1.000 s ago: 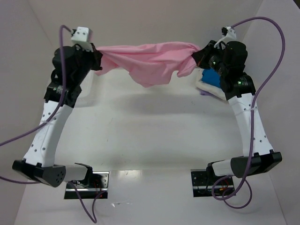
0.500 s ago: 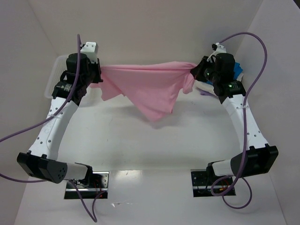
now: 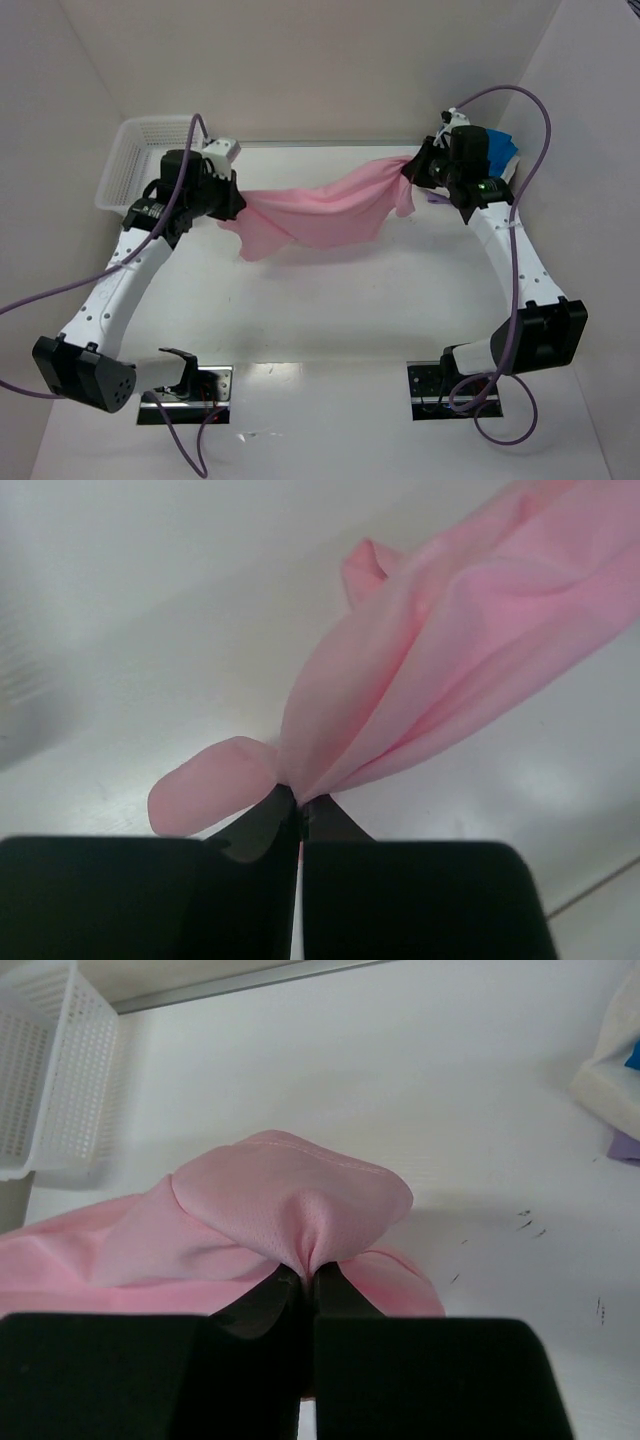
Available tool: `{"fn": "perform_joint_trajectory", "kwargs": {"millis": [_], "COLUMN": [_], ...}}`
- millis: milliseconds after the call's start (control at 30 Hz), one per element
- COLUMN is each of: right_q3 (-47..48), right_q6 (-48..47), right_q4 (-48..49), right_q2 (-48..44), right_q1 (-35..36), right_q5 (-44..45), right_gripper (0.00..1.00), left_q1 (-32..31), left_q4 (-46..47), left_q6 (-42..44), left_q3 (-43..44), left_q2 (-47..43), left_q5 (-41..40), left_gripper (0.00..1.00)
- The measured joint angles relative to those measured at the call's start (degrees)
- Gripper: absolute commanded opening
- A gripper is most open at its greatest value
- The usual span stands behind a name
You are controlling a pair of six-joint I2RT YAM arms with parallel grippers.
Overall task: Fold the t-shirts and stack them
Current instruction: Flatten out the tshirt
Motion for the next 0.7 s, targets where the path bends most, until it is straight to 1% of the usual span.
{"fn": "perform_joint_trajectory", "kwargs": {"millis": [67, 100, 133, 200, 267, 367, 433, 533, 633, 700], "right_q3": [-0.03, -0.03, -0.03, -0.05, -0.16, -0.91, -1.55, -3.09, -4.01, -4.16], "right_q6": [-0.07, -0.11, -0.15, -0.21, -0.23, -0.46, -0.63, -0.93, -1.72, -2.18], "right_q4": [0.04, 0.06, 0.00, 0.00, 0.02, 0.10, 0.14, 0.02, -0.70, -1.09], "right_q2": [0.59, 0.82, 0.99, 1.33, 1.46, 1.48, 1.48, 1.48, 1.48, 1.48], "right_q1": [-0.15, -0.26, -0.33, -0.52, -0.63, -0.63, -0.63, -0.63, -0.63, -0.63], "right_q5": [0.00, 0.00, 0.02, -0.18, -0.63, -1.91, -2.34, -2.97, -3.37, -3.50], "right_gripper": [0.00, 0.00, 0.00, 0.00, 0.00, 0.00, 0.00, 0.00, 0.00, 0.00], "left_q1": [-0.55, -0.77, -1.04, -1.40, -1.72, -1.79, -1.79, -1.79, -1.79, -1.79], "left_q4": [-0.82, -0.98, -1.65, -2.73, -3.95, -3.53, -2.92, -0.12, 2.61, 5.20], "left_q6": [-0.13, -0.29, -0.47, -0.70, -1.60, -1.36, -1.50, -1.49, -1.47, -1.46], "left_q3": [-3.62, -5.01, -6.73, -8.61, -9.41, -9.10, -7.83, -5.52, -3.25, -1.26], "left_q2": [-0.52, -0.76, -1.16, -1.86, -2.82, -3.90, -3.25, 0.00, 5.81, 12.92], "left_q5": [2.61, 3.39, 4.30, 4.95, 4.40, 2.38, -0.03, -3.10, -4.53, -4.06], "left_gripper": [0.36, 0.52, 0.63, 0.79, 0.90, 0.97, 0.98, 0.99, 0.99, 0.99]}}
